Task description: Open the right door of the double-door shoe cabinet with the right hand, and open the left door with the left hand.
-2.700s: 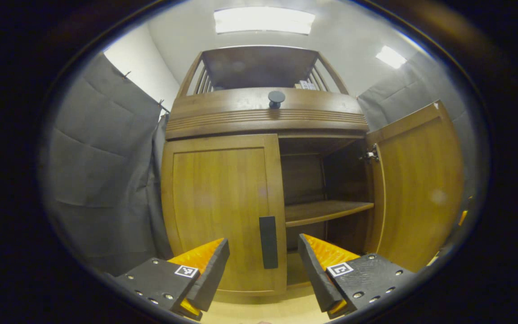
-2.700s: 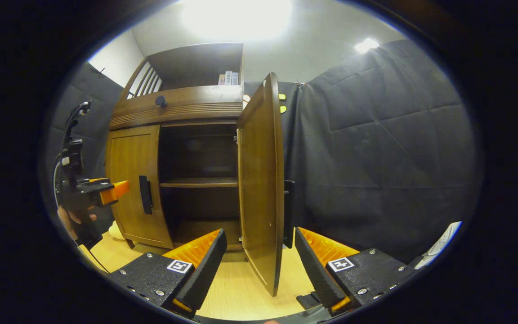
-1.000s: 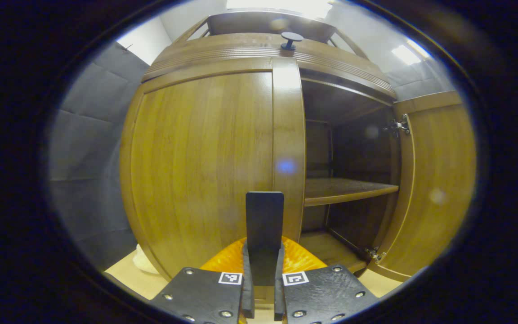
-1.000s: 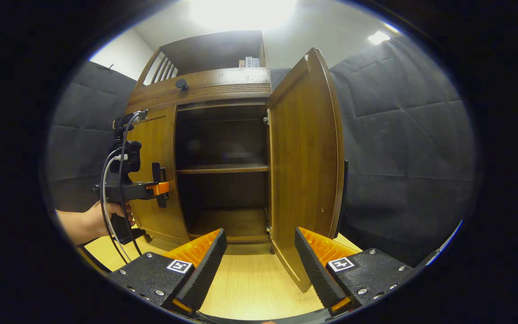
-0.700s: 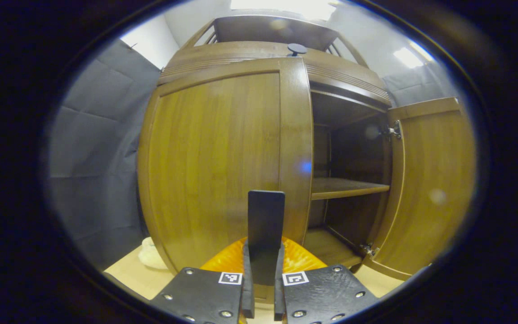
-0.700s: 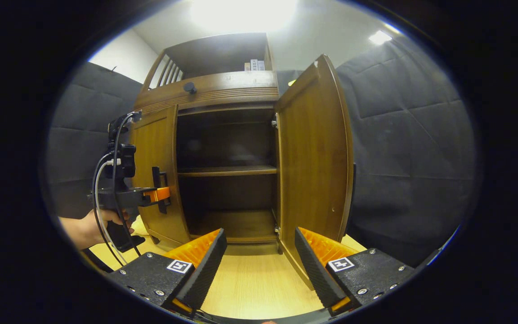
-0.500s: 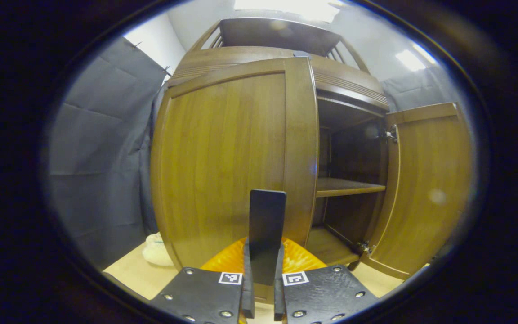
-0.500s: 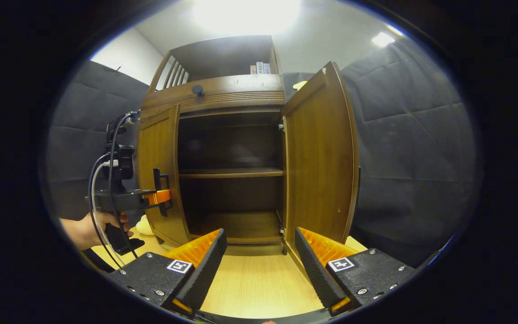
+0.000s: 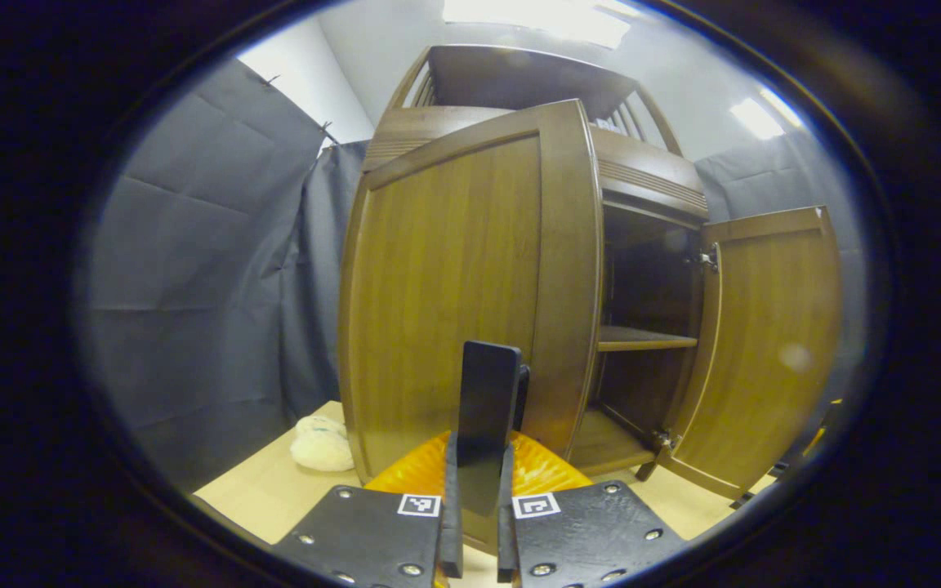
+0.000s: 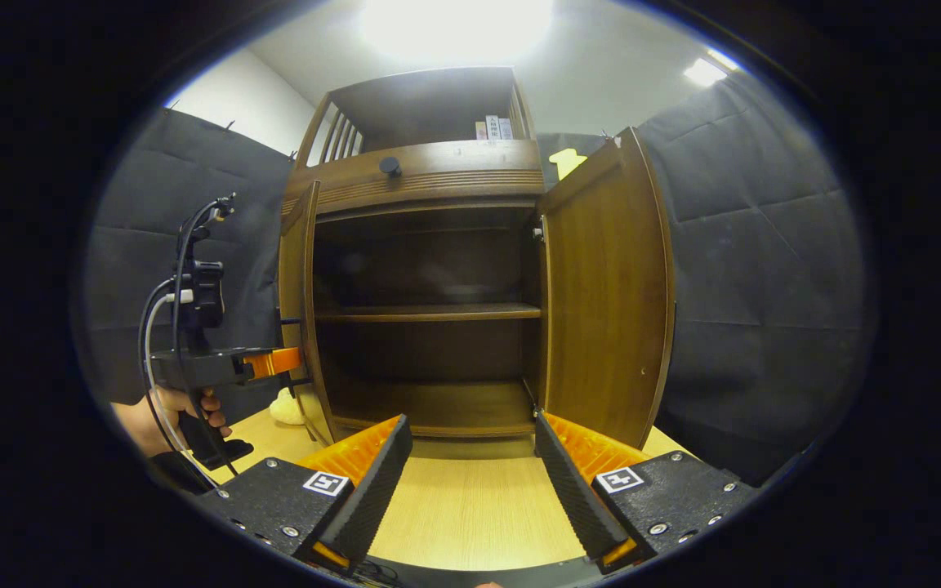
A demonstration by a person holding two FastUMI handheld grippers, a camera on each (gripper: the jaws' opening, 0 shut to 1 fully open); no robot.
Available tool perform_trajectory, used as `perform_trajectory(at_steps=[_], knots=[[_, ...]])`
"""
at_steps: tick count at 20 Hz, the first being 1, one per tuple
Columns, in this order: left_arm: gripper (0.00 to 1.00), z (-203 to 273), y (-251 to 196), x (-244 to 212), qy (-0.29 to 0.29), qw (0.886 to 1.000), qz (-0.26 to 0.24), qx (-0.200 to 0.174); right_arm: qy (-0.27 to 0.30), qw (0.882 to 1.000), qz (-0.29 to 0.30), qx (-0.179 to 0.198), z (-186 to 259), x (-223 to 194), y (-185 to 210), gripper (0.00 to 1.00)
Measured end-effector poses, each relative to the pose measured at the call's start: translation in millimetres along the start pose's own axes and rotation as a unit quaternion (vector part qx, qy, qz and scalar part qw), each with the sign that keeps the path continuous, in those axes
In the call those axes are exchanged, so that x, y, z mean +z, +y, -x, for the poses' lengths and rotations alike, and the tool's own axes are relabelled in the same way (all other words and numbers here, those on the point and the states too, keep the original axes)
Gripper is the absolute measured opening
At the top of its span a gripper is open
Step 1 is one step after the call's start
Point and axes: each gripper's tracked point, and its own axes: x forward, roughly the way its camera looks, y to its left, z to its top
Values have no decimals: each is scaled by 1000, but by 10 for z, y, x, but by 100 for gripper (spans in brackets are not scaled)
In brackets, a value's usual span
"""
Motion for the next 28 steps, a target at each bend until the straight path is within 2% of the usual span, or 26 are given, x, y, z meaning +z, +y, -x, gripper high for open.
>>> perform_trajectory(at_steps=[1, 2, 16, 18, 19, 22, 28], knots=[[22, -3, 3, 7, -1, 1000, 1, 2, 0, 1000, 1, 3, 12, -1, 29, 92], [12, 0, 12, -2, -1, 1000, 0, 4, 0, 1000, 2, 5, 23, 4, 62, 94], [11, -32, 21, -85, -13, 998, 7, 55, 3, 999, 2, 49, 127, -38, 517, 94], [11, -62, 50, -171, -17, 997, -2, 72, 1, 998, 3, 55, 125, -19, 552, 94], [16, -90, 19, -239, -18, 997, -3, 76, 0, 998, 4, 57, 135, -9, 569, 94], [11, -140, 15, -344, -21, 996, -9, 89, 0, 998, 3, 61, 205, -26, 613, 94], [11, -174, 41, -397, -34, 990, -38, 128, -4, 998, 1, 60, 271, -19, 584, 94]])
